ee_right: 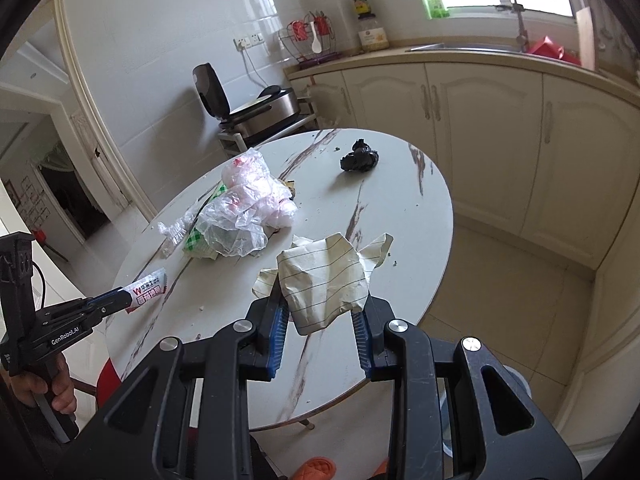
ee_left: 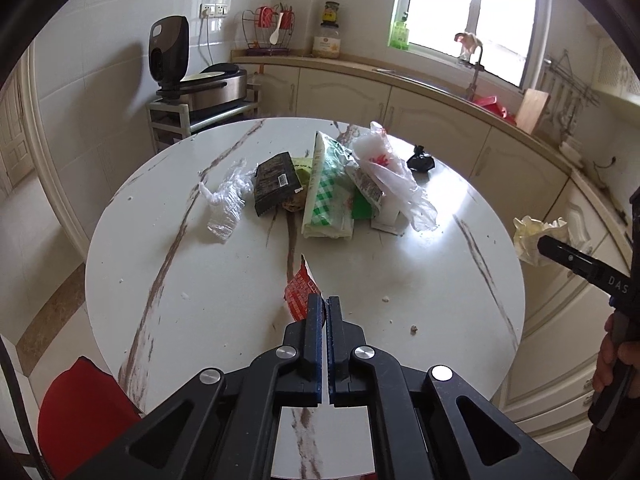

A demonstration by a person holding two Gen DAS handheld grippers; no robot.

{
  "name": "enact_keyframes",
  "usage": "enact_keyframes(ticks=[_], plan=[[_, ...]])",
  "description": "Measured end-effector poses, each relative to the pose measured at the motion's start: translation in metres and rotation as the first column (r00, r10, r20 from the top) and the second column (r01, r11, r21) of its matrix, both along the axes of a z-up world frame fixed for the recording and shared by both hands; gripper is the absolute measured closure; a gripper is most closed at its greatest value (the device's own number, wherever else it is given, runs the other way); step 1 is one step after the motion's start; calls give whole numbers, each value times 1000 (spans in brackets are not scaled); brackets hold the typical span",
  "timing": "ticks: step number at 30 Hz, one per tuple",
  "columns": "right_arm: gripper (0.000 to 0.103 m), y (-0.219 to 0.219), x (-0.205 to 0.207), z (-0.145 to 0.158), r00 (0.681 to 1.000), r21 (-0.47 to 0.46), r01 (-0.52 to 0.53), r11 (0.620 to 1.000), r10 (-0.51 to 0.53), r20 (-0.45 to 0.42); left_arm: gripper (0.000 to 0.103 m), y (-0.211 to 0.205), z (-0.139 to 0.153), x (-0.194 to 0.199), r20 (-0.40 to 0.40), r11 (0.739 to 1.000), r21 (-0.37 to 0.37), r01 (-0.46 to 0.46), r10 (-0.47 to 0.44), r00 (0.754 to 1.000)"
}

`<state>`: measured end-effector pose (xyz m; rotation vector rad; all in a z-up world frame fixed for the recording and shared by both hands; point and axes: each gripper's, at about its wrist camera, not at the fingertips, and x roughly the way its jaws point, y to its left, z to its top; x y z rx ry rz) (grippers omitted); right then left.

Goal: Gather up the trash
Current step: 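Carry the red wrapper and lined paper over the blue bin with both tools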

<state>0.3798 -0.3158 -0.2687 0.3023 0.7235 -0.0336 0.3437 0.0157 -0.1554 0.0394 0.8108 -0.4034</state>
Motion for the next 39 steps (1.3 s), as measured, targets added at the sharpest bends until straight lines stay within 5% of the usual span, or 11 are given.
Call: enact_keyframes(ticks=[8, 12, 13, 17, 22, 29, 33, 39], plan=[[75, 6, -8, -11, 999, 21, -35, 999, 35, -14, 93, -18, -16, 0, -39, 987, 153, -40, 47, 998], [75, 8, -9, -18, 999, 31, -41, 999, 42, -26, 32, -25, -20, 9, -11, 975, 204, -92, 96, 995], [75, 8, -9, -18, 999, 30, -44, 999, 45, -27, 30, -27, -21, 10, 7, 971, 216, -101, 102, 995], [75, 8, -7, -20, 999, 33, -46, 998, 47, -28, 34, -31, -30, 27, -30, 973, 202, -114, 122, 992], [75, 6, -3, -23, 998, 39, -48, 998, 49, -33, 89, -30, -37, 41, -84, 992, 106, -75, 84, 993], [75, -7, -13, -23, 1000, 49, -27, 998, 28, -14, 91, -42, -32, 35, -91, 999, 43, -7, 11, 996], [75, -29, -30, -19, 1000, 52, 23, 998, -23, 4, 91, -80, -11, 17, -50, 994, 17, 110, -109, 993], [75, -92, -75, -24, 978, 44, 207, 977, -207, -6, 91, -173, 12, -10, -10, 940, 2, 341, -341, 940]])
